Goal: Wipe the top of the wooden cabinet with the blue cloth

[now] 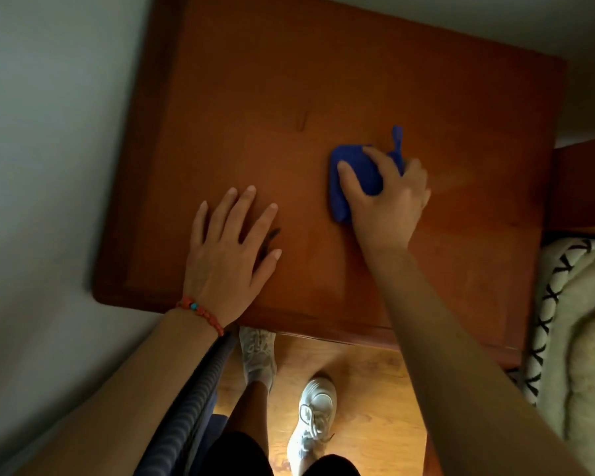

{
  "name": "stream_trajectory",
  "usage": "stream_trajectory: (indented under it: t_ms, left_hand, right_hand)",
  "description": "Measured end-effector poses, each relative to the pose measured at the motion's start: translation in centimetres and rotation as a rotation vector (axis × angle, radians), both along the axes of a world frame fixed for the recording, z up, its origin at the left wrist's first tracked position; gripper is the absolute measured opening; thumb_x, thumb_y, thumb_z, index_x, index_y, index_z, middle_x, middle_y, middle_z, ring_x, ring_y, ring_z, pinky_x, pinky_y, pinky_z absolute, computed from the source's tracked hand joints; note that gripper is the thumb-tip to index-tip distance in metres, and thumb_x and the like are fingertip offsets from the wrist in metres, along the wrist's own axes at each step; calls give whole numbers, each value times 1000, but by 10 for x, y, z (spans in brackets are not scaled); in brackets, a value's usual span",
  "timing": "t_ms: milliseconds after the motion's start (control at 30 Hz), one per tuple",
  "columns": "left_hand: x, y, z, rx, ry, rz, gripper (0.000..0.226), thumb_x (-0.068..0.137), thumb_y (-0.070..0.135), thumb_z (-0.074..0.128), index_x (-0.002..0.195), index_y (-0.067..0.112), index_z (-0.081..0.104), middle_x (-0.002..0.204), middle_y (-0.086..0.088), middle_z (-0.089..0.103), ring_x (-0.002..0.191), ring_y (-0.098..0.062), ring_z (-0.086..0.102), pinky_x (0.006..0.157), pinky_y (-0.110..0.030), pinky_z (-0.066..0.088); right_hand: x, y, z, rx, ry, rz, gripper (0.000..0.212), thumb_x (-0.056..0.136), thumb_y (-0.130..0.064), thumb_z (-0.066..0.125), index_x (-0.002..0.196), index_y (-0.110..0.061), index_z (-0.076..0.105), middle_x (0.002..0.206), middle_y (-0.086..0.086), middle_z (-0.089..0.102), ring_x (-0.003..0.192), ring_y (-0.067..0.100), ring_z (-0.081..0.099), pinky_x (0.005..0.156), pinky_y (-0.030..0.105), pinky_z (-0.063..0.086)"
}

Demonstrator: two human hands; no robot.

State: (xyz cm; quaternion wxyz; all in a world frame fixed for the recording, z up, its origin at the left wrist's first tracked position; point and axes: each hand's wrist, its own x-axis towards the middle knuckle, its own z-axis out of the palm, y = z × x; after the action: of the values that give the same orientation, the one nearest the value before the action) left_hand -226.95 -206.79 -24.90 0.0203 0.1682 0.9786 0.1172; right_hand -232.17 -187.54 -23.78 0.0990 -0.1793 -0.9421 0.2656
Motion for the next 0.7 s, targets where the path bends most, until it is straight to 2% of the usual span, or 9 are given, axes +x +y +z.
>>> stream_trajectory:
  t_ms: [200,300,400,500,600,700]
  left_hand:
    - [0,-1,2,9,-6,-4,52,88,41,40,133,16,44,140,-18,40,129,-33,30,106,-51,16]
    - [0,1,4,7,-31,7,52,88,41,39,133,16,43,141,-18,39,129,-33,29,106,-51,16]
    - [-1,3,5,-1,-61,21,52,89,44,35,134,18,38,141,-18,39,130,-33,28,106,-51,17]
    - [-11,3,8,8,-58,35,53,90,45,34,135,18,37,141,-18,37,130,-33,28,106,-53,18]
    - [-32,4,10,13,-38,73,52,90,43,36,136,18,37,142,-19,36,131,-33,26,106,-52,17]
    - [-53,11,9,8,-45,109,52,90,41,37,135,16,39,142,-19,36,131,-34,27,106,-53,19]
  right_hand:
    - [67,-17,3,52,-30,239,44,77,-49,55,104,-17,65,88,17,56,83,23,41,71,34,32]
    - [34,-8,3,85,-18,266,43,77,-50,55,102,-17,66,90,17,57,85,24,42,71,36,33]
    - [-33,4,4,33,-24,116,45,77,-51,58,109,-20,63,103,17,55,97,31,48,82,36,30]
    - [-70,8,1,14,-23,64,46,78,-52,57,112,-20,61,105,14,55,99,30,49,83,32,25]
    - [-34,1,2,19,-14,142,49,78,-52,52,112,-18,61,97,17,56,89,31,50,79,34,29]
    - [7,-3,5,37,-54,229,47,78,-51,52,108,-17,63,92,17,56,85,24,43,75,34,29]
